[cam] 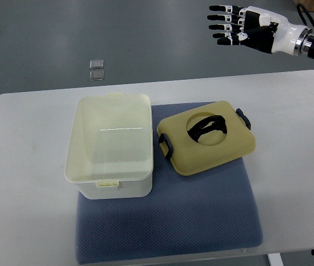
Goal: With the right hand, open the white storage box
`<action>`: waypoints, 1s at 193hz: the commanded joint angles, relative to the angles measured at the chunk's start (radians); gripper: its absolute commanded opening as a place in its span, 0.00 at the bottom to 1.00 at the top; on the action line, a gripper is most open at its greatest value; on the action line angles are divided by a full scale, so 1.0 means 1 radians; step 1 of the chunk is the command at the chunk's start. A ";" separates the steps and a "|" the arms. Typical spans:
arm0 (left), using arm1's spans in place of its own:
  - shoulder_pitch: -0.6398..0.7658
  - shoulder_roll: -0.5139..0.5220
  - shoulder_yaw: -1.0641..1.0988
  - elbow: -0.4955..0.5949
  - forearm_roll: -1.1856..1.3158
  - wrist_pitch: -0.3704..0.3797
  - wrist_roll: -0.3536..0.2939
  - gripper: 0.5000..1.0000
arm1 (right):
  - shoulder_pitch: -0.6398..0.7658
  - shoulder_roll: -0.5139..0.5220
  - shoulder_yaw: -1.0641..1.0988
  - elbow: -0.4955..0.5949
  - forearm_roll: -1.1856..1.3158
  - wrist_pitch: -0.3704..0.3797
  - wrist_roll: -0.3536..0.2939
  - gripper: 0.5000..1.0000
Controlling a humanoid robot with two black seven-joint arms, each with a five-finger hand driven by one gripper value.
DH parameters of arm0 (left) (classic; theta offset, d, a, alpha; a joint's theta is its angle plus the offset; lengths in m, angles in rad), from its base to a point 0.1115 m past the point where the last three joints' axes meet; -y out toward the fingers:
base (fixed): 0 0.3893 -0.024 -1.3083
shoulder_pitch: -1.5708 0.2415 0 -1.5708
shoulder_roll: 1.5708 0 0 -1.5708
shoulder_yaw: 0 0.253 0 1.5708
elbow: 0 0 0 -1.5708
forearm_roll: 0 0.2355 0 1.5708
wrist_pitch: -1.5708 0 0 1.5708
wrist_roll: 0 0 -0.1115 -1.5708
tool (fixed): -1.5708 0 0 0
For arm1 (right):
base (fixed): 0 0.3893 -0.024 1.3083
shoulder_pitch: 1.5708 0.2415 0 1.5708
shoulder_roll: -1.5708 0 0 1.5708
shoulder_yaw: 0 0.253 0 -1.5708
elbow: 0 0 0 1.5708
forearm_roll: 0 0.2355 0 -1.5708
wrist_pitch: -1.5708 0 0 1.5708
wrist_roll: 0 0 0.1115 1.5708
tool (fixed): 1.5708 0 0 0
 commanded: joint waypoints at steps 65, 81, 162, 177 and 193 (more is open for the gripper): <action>0.000 0.000 0.000 0.000 0.000 0.000 0.000 1.00 | -0.097 0.128 0.004 -0.086 0.488 -0.243 -0.091 0.86; -0.001 0.000 0.000 0.000 0.000 0.000 0.000 1.00 | -0.106 0.154 0.013 -0.086 0.519 -0.264 -0.087 0.86; 0.000 0.000 -0.002 0.000 0.000 0.000 0.000 1.00 | -0.190 0.251 0.200 -0.086 0.528 -0.326 -0.077 0.86; 0.000 0.000 -0.002 0.000 0.000 0.000 0.000 1.00 | -0.193 0.254 0.199 -0.088 0.516 -0.320 -0.079 0.86; 0.000 0.000 -0.002 0.000 0.000 0.000 0.000 1.00 | -0.213 0.255 0.199 -0.089 0.514 -0.312 -0.079 0.86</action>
